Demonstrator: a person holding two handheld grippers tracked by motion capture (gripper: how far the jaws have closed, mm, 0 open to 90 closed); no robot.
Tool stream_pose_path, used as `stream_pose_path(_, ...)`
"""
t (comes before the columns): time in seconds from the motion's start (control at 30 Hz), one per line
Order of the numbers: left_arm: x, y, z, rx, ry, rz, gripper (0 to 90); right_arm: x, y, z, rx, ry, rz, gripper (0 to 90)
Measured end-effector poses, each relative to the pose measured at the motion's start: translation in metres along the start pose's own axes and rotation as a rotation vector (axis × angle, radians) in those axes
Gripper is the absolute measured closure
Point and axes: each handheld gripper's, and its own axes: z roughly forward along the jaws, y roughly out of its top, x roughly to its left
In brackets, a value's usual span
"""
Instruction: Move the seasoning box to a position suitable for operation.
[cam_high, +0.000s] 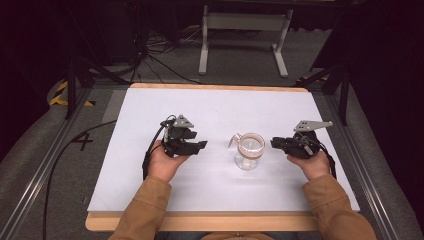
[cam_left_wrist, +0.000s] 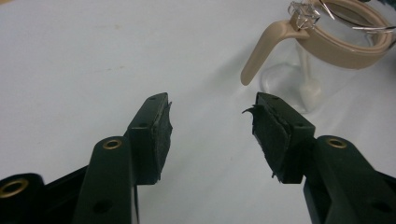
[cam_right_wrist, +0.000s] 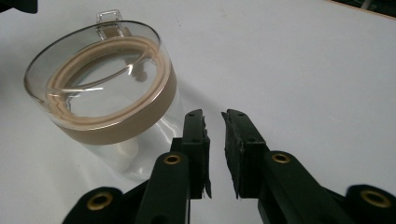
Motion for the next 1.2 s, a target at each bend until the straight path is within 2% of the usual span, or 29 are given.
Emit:
stream_pose_path(0.1, -0.003, 0.001, -0.003, -0.005, 0.003, 0.009, 48.6, 0.002, 0.0, 0.003, 0.012, -0.002, -0.009, 78.6)
stream_pose_path(0.27, -0.007, 0.002, -0.007, -0.016, 0.013, 0.05, 48.4, 0.004, 0.002, 0.006, 0.011, 0.009, -0.021, 79.1)
stream_pose_path(0.3, -0.007, 0.001, -0.008, -0.025, 0.007, 0.046, 48.4, 0.004, 0.002, 0.006, 0.012, 0.012, -0.024, 79.4)
stream_pose_path(0.43, -0.007, 0.0, -0.011, -0.039, -0.011, 0.04, 47.9, 0.006, 0.003, 0.01, -0.014, 0.077, -0.042, 82.3)
stream_pose_path(0.47, -0.006, 0.0, -0.012, -0.035, -0.008, 0.039, 47.9, 0.008, 0.004, 0.011, -0.016, 0.085, -0.066, 83.7)
stream_pose_path(0.53, -0.004, 0.001, -0.011, -0.022, -0.003, 0.026, 47.9, 0.011, 0.003, 0.014, -0.003, 0.065, -0.097, 84.9)
stream_pose_path(0.57, -0.004, 0.0, -0.011, -0.015, -0.004, 0.014, 47.9, 0.011, 0.003, 0.016, -0.002, 0.062, -0.094, 85.5)
stream_pose_path(0.7, -0.004, -0.001, -0.008, 0.007, -0.008, 0.026, 48.6, 0.01, 0.0, 0.024, 0.001, 0.056, -0.077, 88.2)
stream_pose_path(0.83, -0.006, -0.001, -0.01, 0.004, -0.003, 0.033, 51.0, 0.008, -0.003, 0.03, 0.003, 0.06, -0.062, 88.2)
stream_pose_path(1.0, -0.005, -0.002, -0.009, 0.01, -0.012, 0.015, 52.3, 0.008, -0.006, 0.04, 0.033, 0.045, -0.076, 88.5)
stream_pose_path(1.2, -0.005, -0.002, -0.008, 0.016, -0.012, 0.026, 52.0, 0.007, -0.008, 0.045, 0.046, 0.048, -0.084, 89.4)
